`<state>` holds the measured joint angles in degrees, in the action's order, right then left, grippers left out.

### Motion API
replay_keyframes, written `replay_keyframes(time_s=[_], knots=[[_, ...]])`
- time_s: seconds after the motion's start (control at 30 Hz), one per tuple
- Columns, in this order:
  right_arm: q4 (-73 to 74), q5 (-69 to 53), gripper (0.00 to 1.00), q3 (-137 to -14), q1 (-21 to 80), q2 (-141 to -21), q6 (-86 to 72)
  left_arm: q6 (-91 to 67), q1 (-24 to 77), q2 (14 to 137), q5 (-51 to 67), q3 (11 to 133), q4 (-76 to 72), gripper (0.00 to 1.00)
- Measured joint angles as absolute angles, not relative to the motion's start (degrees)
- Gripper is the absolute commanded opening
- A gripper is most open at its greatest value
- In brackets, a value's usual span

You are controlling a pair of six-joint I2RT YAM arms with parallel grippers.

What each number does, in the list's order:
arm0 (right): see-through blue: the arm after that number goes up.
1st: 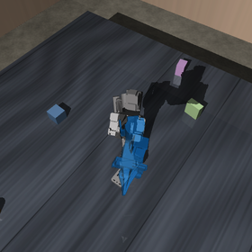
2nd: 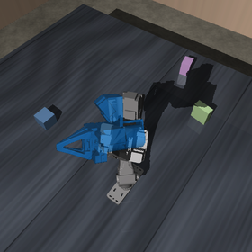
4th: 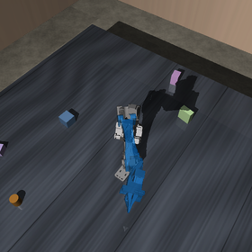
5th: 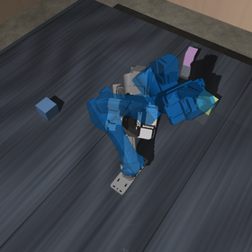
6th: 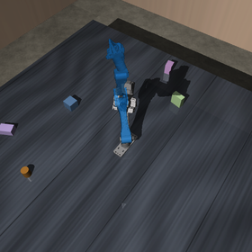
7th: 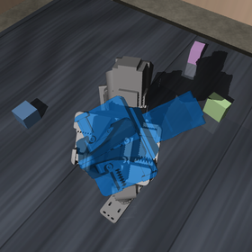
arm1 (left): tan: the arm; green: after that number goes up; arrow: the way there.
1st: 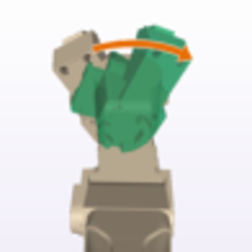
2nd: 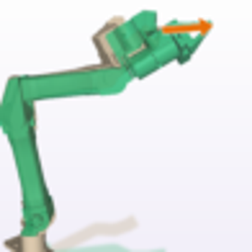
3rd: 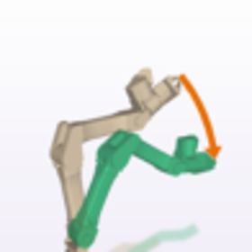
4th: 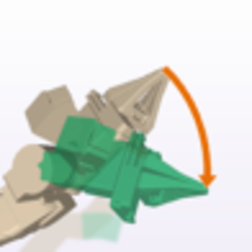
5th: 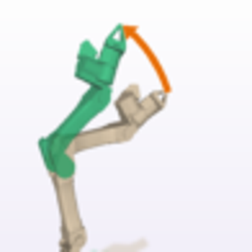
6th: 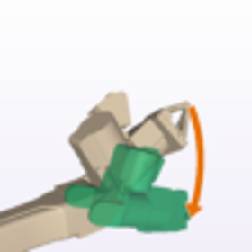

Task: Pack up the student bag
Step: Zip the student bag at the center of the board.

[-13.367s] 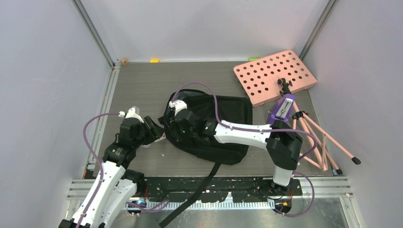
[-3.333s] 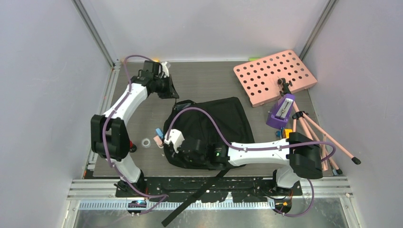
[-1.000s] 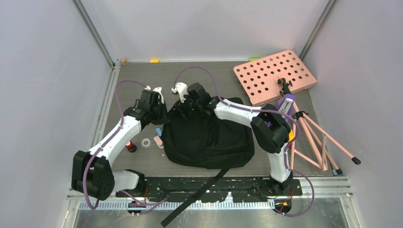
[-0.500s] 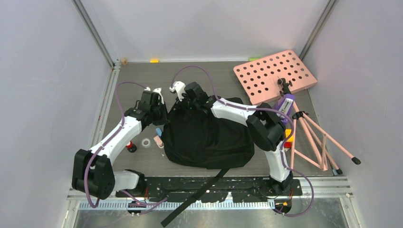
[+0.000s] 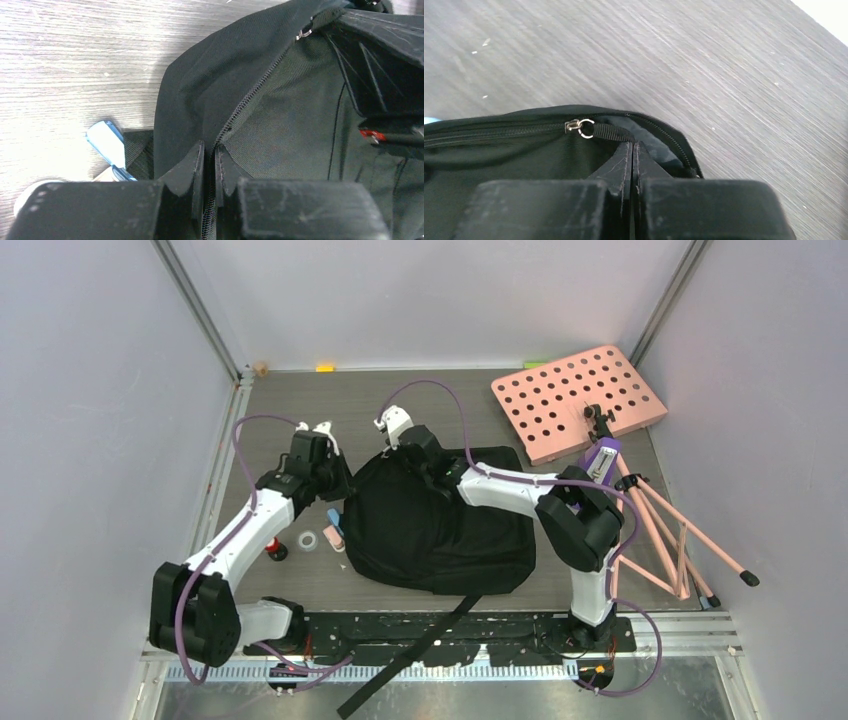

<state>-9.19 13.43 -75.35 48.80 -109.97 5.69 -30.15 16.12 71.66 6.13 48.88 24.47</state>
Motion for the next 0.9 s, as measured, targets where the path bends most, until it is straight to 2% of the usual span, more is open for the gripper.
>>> replay_keyframes(time_s=[0.2,0.43,0.9], knots=[[-10.7,23.97,0.0,-74.61,48.6,-109.97,5.76,-31.33,15.59,68.71,6.24,48.18,23.92,0.0],[-8.71,30.72,0.0,-74.52,48.6,-107.66,6.48,-32.34,14.31,66.35,6.92,46.48,23.66,0.0],[-1.37,33.61,0.0,-71.59,47.18,-102.59,4.03,-32.56,12.8,66.39,9.41,46.63,23.81,0.0]])
